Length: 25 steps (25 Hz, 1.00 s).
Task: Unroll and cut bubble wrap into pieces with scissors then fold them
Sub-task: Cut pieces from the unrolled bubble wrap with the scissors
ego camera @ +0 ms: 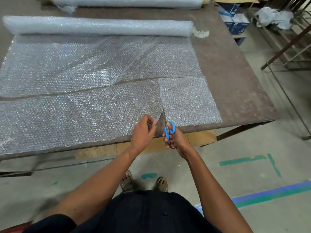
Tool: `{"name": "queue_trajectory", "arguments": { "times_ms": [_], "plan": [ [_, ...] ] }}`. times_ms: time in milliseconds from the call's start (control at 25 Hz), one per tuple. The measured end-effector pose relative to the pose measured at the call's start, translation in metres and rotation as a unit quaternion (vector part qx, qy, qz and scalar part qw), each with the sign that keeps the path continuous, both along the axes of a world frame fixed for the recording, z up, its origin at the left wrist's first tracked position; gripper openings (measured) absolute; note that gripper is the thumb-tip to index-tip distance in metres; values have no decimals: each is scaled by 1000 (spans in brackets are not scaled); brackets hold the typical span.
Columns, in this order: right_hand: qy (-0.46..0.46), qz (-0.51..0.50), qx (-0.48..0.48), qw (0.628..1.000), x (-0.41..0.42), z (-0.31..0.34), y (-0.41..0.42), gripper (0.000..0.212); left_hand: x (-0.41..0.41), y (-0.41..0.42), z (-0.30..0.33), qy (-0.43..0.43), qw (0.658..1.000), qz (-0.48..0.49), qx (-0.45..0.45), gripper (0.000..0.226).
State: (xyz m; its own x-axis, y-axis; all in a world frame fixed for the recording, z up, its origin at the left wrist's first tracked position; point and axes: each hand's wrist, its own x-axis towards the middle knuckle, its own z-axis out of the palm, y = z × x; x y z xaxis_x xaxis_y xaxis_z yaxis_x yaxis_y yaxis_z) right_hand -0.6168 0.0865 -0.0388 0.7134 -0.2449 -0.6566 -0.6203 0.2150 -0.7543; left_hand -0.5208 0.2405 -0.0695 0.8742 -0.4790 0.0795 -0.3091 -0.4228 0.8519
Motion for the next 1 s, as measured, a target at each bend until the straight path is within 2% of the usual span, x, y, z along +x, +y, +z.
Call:
{"name": "queue_trajectory", "arguments": {
  "times_ms": [280,600,840,1000],
  "plan": [
    [-12,26,-30,999,15,-4,-11,57,-1,0,-3,0,1000,-6,1,9],
    [-13,19,-59,998,10,-3,-7,47,-1,1,-3,12,1000,14,-6,10],
    [16,11,-12,1000,8,4,-10,57,3,-2,-2,71,992,87,-59,9],
    [13,9,21,1000,15,7,-10,58,4,-1,-4,63,994,73,-48,15]
  ]
}}
